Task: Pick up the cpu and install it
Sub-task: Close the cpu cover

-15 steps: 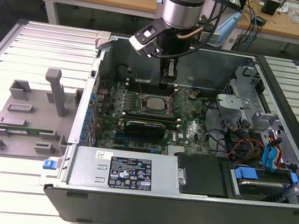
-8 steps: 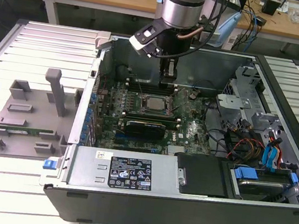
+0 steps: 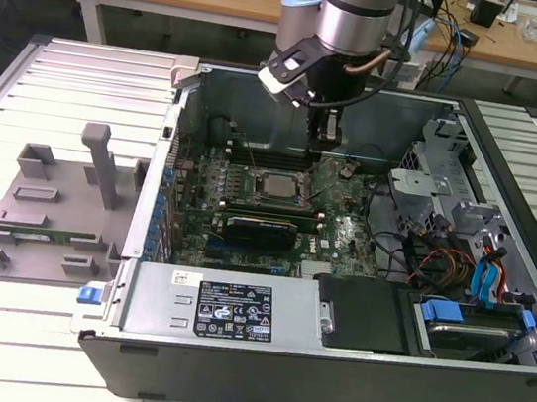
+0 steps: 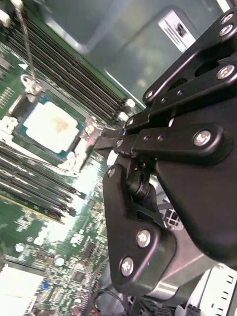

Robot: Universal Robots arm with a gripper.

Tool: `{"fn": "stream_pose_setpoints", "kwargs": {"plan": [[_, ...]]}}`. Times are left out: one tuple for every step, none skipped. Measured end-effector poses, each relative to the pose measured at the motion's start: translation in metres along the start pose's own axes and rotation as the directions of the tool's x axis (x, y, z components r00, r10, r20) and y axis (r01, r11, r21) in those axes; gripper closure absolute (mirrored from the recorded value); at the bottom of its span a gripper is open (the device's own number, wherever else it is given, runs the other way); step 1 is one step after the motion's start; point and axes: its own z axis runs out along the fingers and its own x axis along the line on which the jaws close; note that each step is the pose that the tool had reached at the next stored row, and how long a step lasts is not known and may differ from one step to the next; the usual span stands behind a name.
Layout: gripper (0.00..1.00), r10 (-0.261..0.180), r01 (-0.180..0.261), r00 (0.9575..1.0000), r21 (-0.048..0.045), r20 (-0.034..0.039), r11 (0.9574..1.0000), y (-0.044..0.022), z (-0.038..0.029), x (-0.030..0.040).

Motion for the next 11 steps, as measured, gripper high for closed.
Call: {"fn": "stream_pose_setpoints", "kwargs": {"plan": [[0.89,0.000,0.000,1.0000,0.0003,-0.0001,1.0000,0.0050,0.0001,-0.0001],[0.89,0.000,0.000,1.0000,0.0007,-0.0003,1.0000,0.0088,0.0002,-0.0001],[0.89,0.000,0.000,1.0000,0.0010,-0.0003,1.0000,0.0116,0.0003,-0.0002],[0.89,0.000,0.000,1.0000,0.0014,-0.0002,1.0000,0.0140,0.0004,-0.0003],[0.89,0.000,0.000,1.0000,0.0017,-0.0001,1.0000,0.0161,0.0006,-0.0004],[0.89,0.000,0.000,1.0000,0.0020,0.0000,1.0000,0.0189,0.0008,-0.0004],[0.89,0.000,0.000,1.0000,0.0027,-0.0001,1.0000,0.0237,0.0014,-0.0005],[0.89,0.000,0.000,1.0000,0.0043,-0.0001,1.0000,0.0303,0.0027,-0.0001],[0.89,0.000,0.000,1.0000,0.0068,0.0003,1.0000,0.0351,0.0044,0.0009],[0.89,0.000,0.000,1.0000,0.0093,0.0001,1.0000,0.0392,0.0064,0.0027],[0.89,0.000,0.000,1.0000,0.0113,0.0002,0.9999,0.0419,0.0083,0.0045]]}}
